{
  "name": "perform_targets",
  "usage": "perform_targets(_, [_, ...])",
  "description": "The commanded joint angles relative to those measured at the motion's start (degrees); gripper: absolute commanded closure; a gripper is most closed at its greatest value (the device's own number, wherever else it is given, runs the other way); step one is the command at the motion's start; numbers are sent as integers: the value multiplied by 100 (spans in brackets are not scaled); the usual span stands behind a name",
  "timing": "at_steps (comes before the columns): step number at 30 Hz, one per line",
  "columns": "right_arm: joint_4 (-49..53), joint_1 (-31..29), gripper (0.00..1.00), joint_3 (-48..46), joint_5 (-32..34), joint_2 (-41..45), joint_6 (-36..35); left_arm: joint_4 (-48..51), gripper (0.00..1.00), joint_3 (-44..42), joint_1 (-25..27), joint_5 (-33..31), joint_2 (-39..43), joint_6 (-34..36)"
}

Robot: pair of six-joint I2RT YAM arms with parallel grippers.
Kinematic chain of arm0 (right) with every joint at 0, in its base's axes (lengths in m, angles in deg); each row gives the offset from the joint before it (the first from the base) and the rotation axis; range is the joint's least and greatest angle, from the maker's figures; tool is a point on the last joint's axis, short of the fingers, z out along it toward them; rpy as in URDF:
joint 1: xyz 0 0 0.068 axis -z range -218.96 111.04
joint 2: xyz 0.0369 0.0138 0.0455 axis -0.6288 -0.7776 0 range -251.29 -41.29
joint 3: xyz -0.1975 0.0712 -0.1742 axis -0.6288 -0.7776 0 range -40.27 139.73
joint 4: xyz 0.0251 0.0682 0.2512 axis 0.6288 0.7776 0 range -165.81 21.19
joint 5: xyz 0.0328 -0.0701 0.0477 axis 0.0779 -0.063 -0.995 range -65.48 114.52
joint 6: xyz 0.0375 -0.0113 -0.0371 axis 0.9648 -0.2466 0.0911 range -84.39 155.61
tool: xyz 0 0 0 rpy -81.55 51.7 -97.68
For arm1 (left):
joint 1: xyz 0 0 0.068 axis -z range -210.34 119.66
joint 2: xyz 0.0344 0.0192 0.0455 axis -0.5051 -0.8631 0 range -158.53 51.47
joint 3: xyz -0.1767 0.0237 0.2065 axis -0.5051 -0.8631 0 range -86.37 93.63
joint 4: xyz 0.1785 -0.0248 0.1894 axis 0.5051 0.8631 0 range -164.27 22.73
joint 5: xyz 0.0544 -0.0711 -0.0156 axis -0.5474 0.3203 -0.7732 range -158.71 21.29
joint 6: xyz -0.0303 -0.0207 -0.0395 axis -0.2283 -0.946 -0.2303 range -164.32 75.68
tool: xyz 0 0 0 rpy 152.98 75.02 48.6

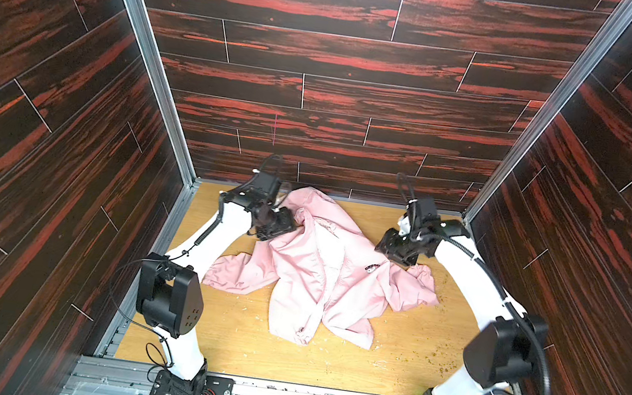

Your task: Zip up the jacket

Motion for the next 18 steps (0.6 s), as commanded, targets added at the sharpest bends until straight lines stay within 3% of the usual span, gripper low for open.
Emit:
perform_targets(1, [235, -454, 44, -768, -12, 729, -86, -26, 28, 386, 502, 498, -659, 56])
perform_targets(10, [-436, -1610, 36, -3078, -422, 2107, 450, -712, 26, 1650, 841, 1165, -2659, -183])
perform_targets(18, [-754, -2676, 37, -3569, 80, 2006, 630, -815, 28, 2735, 847, 1475, -3815, -237])
